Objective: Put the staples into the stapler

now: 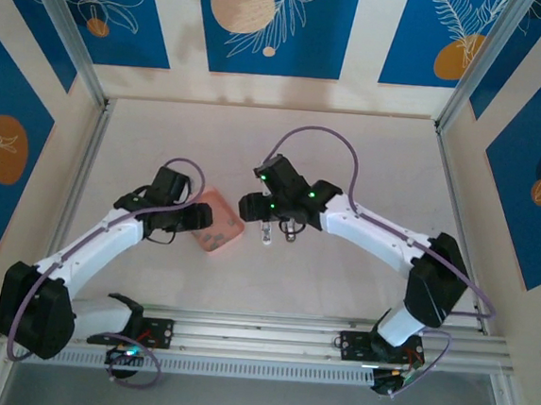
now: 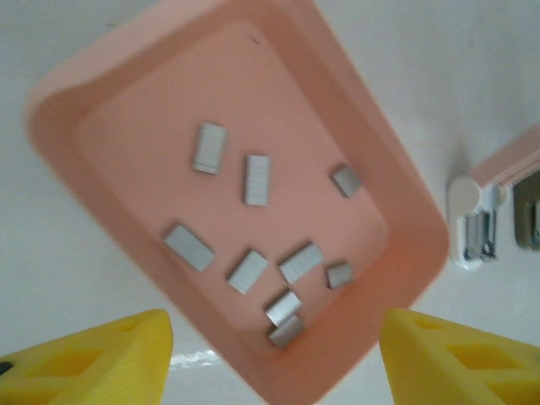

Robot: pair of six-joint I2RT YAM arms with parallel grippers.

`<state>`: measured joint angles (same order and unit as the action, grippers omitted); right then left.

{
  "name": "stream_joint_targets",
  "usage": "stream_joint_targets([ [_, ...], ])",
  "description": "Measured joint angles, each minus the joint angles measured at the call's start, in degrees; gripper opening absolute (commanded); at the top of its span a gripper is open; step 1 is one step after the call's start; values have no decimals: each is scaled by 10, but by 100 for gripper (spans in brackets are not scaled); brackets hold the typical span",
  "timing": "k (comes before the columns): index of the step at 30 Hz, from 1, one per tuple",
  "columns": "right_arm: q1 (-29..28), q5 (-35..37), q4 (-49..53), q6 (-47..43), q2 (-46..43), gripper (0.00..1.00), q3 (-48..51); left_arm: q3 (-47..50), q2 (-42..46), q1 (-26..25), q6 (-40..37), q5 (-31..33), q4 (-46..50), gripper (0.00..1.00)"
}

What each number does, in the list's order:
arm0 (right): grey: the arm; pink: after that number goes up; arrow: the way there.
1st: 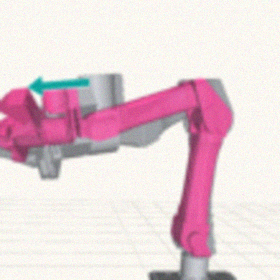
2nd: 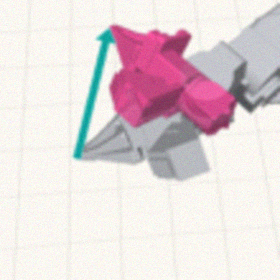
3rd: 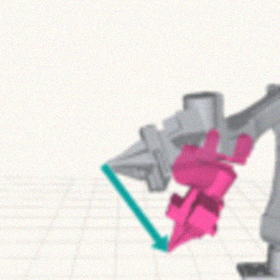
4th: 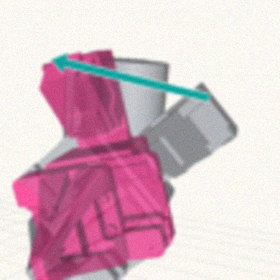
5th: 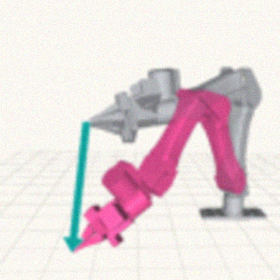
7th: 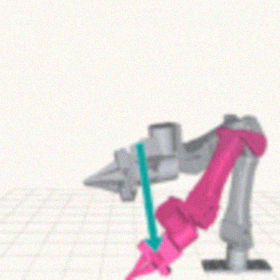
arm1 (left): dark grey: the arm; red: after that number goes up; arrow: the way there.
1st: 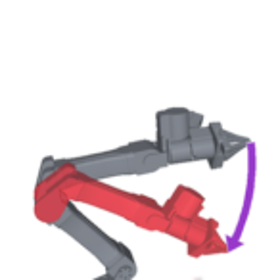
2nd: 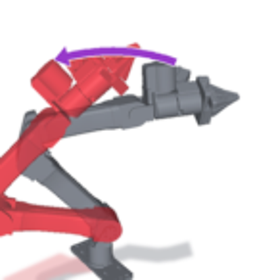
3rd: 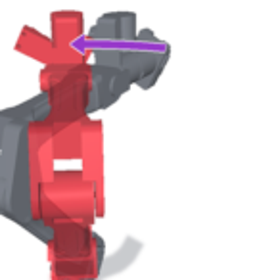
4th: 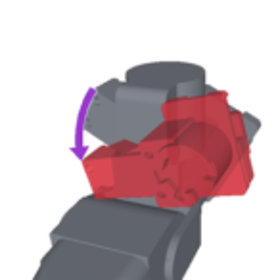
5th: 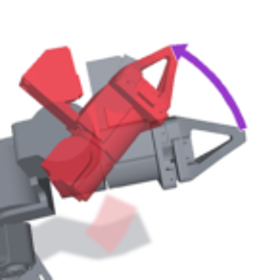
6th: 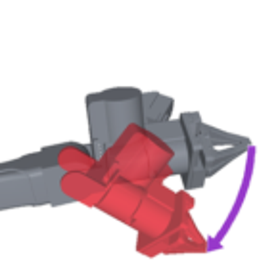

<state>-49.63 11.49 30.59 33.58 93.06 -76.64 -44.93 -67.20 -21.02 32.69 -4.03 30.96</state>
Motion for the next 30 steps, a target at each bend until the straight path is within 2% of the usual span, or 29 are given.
stream_joint_targets([
  [5,-23,3,17,11,99,58,-101,66,53,47,36,16,-42,49],
  [13,-35,-9,69,23,235,55,-223,142,46,83,80,8,-137,46],
  [21,-36,-13,128,24,351,49,-361,164,5,136,101,-36,-214,43],
  [30,-36,-17,158,37,404,47,-403,182,-21,165,108,-82,-279,40],
])
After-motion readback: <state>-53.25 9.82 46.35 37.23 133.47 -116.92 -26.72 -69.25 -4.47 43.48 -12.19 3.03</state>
